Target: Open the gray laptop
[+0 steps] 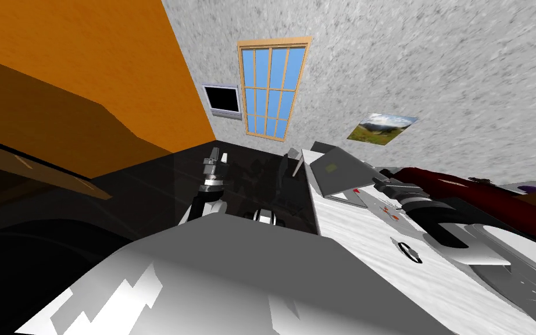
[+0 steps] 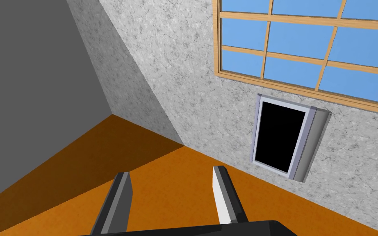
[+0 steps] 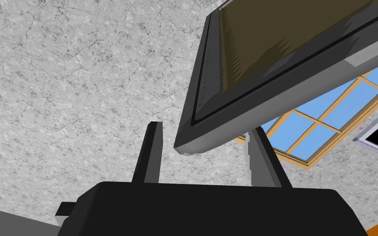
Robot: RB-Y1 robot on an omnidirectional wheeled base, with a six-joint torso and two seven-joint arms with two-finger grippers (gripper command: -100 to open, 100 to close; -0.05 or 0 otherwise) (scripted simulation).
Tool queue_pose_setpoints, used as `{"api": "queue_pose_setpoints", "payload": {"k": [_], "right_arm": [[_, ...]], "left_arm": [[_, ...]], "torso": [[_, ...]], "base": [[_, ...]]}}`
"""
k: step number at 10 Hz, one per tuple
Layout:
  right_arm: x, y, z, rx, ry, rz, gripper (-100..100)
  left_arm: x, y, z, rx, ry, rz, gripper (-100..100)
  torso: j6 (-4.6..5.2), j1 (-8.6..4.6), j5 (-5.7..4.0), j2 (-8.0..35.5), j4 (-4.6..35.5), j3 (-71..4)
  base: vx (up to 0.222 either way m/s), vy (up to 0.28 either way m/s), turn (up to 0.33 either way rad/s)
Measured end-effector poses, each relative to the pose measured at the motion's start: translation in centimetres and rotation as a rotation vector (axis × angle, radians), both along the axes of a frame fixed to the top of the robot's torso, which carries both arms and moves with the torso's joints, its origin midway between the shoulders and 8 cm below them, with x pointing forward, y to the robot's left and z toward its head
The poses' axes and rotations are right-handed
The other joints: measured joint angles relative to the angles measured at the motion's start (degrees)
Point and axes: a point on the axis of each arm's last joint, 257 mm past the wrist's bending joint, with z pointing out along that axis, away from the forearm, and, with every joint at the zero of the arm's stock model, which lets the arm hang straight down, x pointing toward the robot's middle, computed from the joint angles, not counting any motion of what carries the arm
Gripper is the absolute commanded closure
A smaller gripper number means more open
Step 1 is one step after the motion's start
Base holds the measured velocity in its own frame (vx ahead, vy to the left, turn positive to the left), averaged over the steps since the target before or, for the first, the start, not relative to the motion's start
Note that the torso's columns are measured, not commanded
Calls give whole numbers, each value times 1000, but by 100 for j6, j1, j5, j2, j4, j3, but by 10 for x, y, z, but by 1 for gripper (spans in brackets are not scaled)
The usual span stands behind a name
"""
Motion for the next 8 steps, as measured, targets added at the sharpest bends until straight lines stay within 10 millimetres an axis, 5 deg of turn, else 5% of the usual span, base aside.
{"api": "queue_pose_setpoints", "payload": {"k": [4, 8], "right_arm": [[-8, -24, -23, 128, -8, -70, 100], [-12, -22, -36, 204, -27, -65, 100]], "left_arm": [[0, 0, 0, 0, 0, 0, 0], [0, 0, 0, 0, 0, 0, 0]], "torso": [[-34, 23, 0, -8, -9, -5], [-19, 37, 16, 25, 7, 13]], "base": [[-62, -68, 105], [37, -17, -130]]}}
